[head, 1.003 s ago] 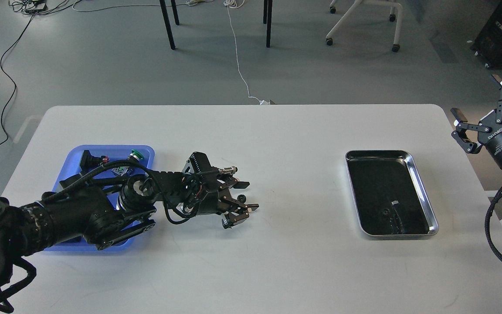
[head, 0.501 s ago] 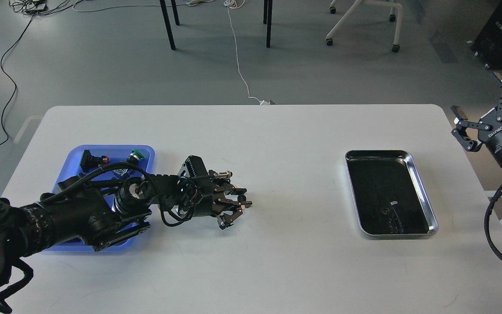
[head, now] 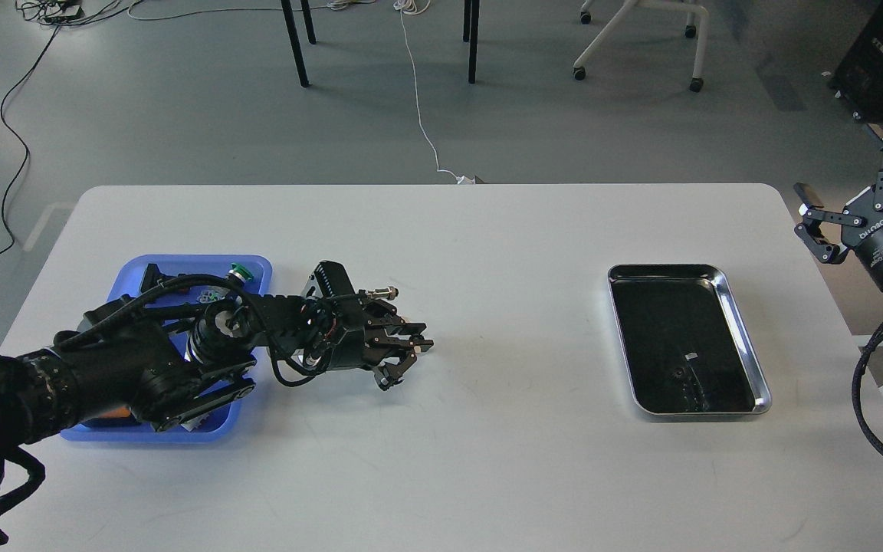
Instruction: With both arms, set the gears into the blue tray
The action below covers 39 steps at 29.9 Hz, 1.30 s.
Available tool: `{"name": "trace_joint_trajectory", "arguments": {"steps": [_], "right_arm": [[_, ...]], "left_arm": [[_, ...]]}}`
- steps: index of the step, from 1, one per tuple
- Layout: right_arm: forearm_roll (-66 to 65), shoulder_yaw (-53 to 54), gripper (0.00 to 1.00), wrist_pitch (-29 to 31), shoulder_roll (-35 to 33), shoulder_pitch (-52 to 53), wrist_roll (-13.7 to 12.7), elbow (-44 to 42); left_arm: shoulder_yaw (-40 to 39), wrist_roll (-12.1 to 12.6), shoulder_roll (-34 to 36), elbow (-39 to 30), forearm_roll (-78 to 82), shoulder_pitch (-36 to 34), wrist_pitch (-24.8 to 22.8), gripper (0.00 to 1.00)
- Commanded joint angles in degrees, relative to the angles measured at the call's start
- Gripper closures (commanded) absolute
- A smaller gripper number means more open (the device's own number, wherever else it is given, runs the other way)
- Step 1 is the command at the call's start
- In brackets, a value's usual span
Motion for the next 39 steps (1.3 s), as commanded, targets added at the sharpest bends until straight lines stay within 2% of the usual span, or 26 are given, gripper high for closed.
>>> {"name": "trace_joint_trajectory", "arguments": {"steps": [1, 5, 9, 12, 16, 21, 32, 34, 36, 37, 38, 39], "right_arm": [[0.00, 0.28, 0.01, 0.00, -0.14, 0.16, 0.00, -0.01], [0.00, 0.36, 0.01, 0.00, -0.66, 0.25, 0.00, -0.18], [0.00, 0.36, 0.01, 0.00, -0.67, 0.25, 0.00, -0.10], [0.00, 0.36, 0.01, -0.05, -0.40, 0.43, 0.00, -0.01], [-0.09, 0.28, 0.01, -0.14, -0.31, 0.86, 0.00, 0.08], [-0.09, 0.28, 0.01, -0.14, -0.49, 1.39, 0.00, 0.08], [-0.09, 0.28, 0.01, 0.00, -0.84, 1.31, 0.00, 0.08], [-0.09, 0.28, 0.01, 0.00, -0.84, 1.31, 0.00, 0.08], [-0.09, 0.28, 0.01, 0.00, -0.75, 1.31, 0.00, 0.08], [-0.09, 0.28, 0.01, -0.05, -0.75, 1.31, 0.00, 0.17], [-0.09, 0.28, 0.01, 0.00, -0.75, 1.31, 0.00, 0.17], [0.00, 0.28, 0.01, 0.00, -0.75, 1.31, 0.00, 0.17]], "left_arm": [[-1.12, -0.31, 5.53, -5.05, -2.92, -2.28, 0.93, 0.89], [-1.21, -0.92, 16.96, -11.12, -4.69, -3.60, 0.93, 0.88], [-1.03, -4.17, 24.26, -11.48, -4.78, -3.34, 1.19, 0.88], [-0.25, -4.71, 27.70, -10.52, -4.95, -2.11, 2.42, 0.88], [-0.33, -4.84, 28.59, -7.10, -4.69, 1.84, 3.48, 0.87], [-0.07, -4.84, 28.76, -6.48, -4.34, 4.83, 4.62, 0.86], [-0.07, -4.84, 28.15, 1.17, -4.86, 7.30, 4.71, 0.83], [-0.24, -4.84, 27.97, 1.17, -5.21, 7.30, 4.71, 0.74], [-0.77, -4.84, 27.71, 1.35, -5.39, 7.30, 4.80, 0.47], [-0.94, -4.84, 27.71, 1.61, -5.65, 7.30, 4.89, 0.28], [-1.12, -4.84, 27.71, 1.79, -6.35, 7.21, 5.15, 0.21], [-1.12, -4.84, 27.79, 1.88, -7.40, 7.12, 5.59, 0.21]]}}
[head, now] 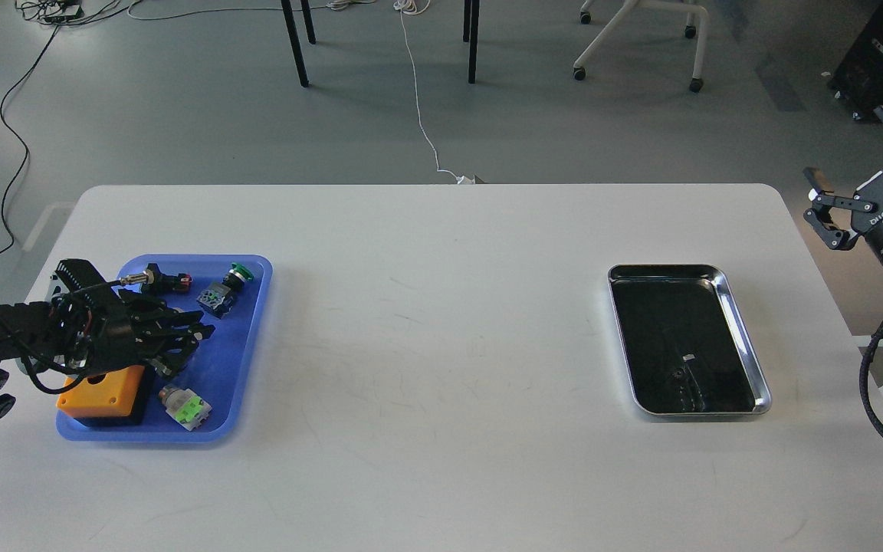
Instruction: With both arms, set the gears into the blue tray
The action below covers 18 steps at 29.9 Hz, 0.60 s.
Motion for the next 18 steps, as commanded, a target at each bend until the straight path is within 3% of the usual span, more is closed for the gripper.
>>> {"name": "trace_joint_trajectory", "arguments": {"steps": [1, 11, 15, 18], "right_arm": [[0.00, 0.01, 0.01, 0.00, -0.01, 0.00, 0.00, 0.08], [0.09, 0.09, 0.01, 0.00, -1.59, 0.09, 0.00, 0.08], [0.00, 0.09, 0.01, 0.00, -1.68, 0.44, 0.00, 0.08], [0.00, 0.01, 0.01, 0.00, -2.91, 1.05, 0.00, 0.17]], "left_arm": [[-0.34, 0.00, 0.03, 0.41, -3.20, -0.33, 1.04, 0.20], [-1.39, 0.00, 1.61, 0.58, -10.49, -2.79, 1.05, 0.14], [-4.64, 0.00, 2.05, 0.50, -26.89, -7.00, 0.52, 0.04], [-5.26, 0.00, 1.70, 0.50, -39.82, -10.34, -1.93, 0.03]]}}
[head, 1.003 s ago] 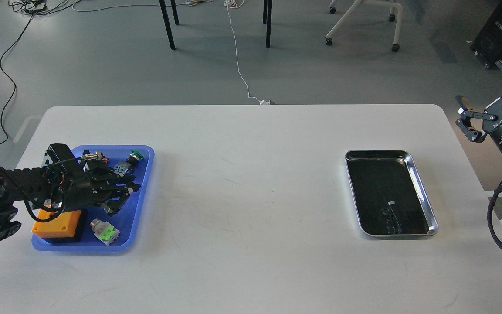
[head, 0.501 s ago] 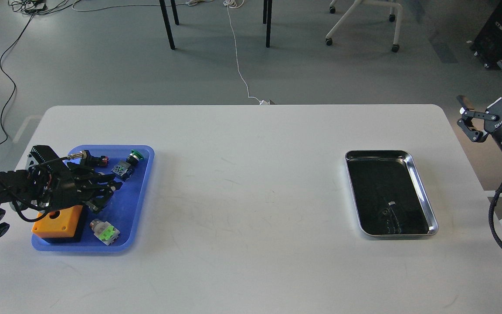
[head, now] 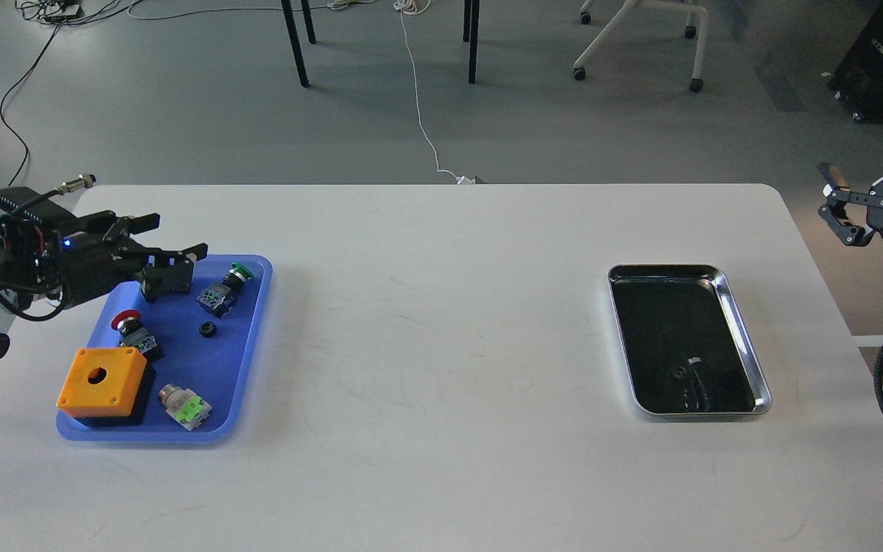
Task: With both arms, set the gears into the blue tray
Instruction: 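Withdraw the left arm from the blue tray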
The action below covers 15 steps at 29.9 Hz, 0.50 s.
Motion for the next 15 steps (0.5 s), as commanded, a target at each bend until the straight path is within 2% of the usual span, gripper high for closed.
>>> {"name": "trace_joint_trajectory", "arguments": {"steps": [1, 2, 4, 5, 9, 13, 15], "right_arm": [[-0.06, -0.08, 0.01, 0.00, -1.51, 0.66, 0.00, 0.17], [-0.06, -0.08, 0.01, 0.00, -2.21, 1.18, 0.00, 0.26], [-0.06, -0.08, 0.01, 0.00, -2.21, 1.19, 0.00, 0.26], [-0.06, -0.08, 0.01, 0.00, -3.78, 2.49, 0.00, 0.52], [-1.63, -0.78, 0.01, 0.00, -6.87, 3.65, 0.00, 1.14], [-9.87, -1.14, 0.01, 0.00, -9.94, 5.57, 0.00, 6.13], [-15.58, -1.40, 0.01, 0.00, -12.40, 8.38, 0.00, 9.21]], "left_arm": [[-0.88, -0.02, -0.35, -0.04, -15.58, -4.41, -3.39, 0.03], [-0.97, -0.02, -0.70, -0.04, -21.01, -5.99, -5.84, 0.03], [-0.97, -0.02, -0.70, -0.04, -21.06, -6.01, -5.86, 0.03], [-2.62, -0.02, -1.83, -0.04, -32.20, -8.01, -10.30, 0.03], [-13.07, -0.02, -4.13, -0.04, -53.54, -8.82, -18.85, 0.03], [-22.48, 0.29, -7.11, 0.84, -64.19, -8.91, -24.57, 0.03], [-27.22, 6.24, -9.31, 0.84, -69.81, -8.38, -25.63, 0.03]]}}
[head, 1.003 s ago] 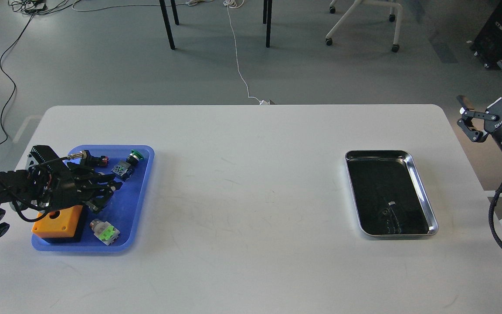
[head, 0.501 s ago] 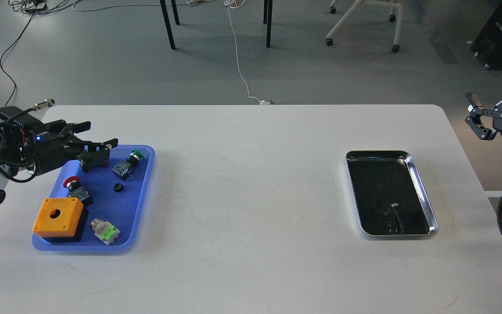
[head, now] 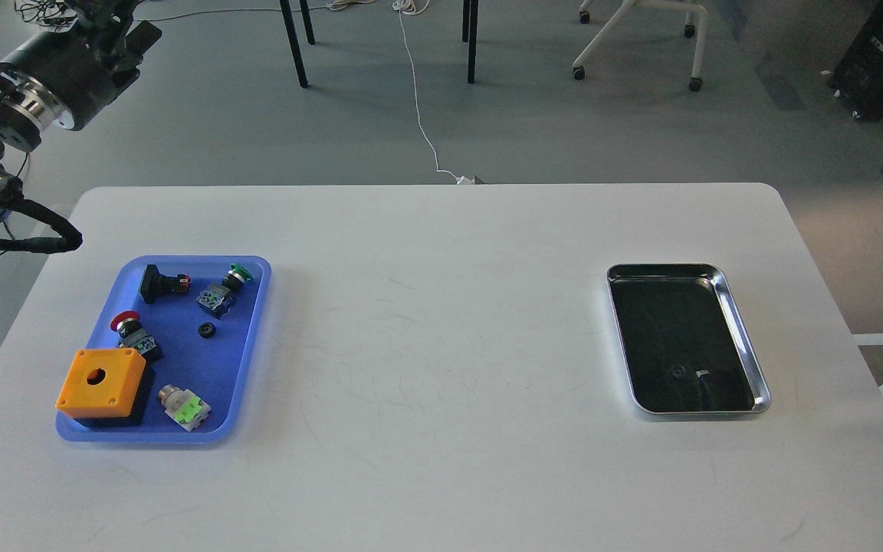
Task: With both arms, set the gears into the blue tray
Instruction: 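Withdraw the left arm from the blue tray, then reach into the metal tray and grasp another black gear with the right hand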
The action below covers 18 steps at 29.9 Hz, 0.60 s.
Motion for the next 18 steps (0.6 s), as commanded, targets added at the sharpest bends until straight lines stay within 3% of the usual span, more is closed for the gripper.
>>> {"name": "trace_joint_trajectory", "arguments": {"steps": [1, 3, 5, 12, 18], "right_arm": [[-10.45, -0.40, 0.01, -0.01, -3.73, 4.07, 0.00, 5.25], [-16.78, -0.49, 0.01, -0.01, -4.87, 5.92, 0.00, 6.92], [-23.55, -2.23, 0.01, -0.01, -4.96, 9.34, 0.00, 7.54], [-40.61, -26.98, 0.01, -0.01, -4.18, 26.90, 0.00, 12.72], [-54.76, -48.36, 0.01, -0.01, 1.62, 38.97, 0.00, 17.73]], "left_arm": [[-8.71, 8.02, -3.54, 0.36, -10.56, 0.70, -2.45, 0.02], [-11.27, 11.90, -4.60, 0.88, -15.58, 0.96, -2.45, 0.02], [-12.24, 13.31, -5.30, 2.02, -19.62, 1.05, -2.63, 0.02], [-12.33, 13.58, -5.66, 2.29, -25.97, 1.49, -5.88, 0.02], [-12.51, 13.41, -5.66, 2.29, -26.85, 2.98, -5.88, 0.02]]}}
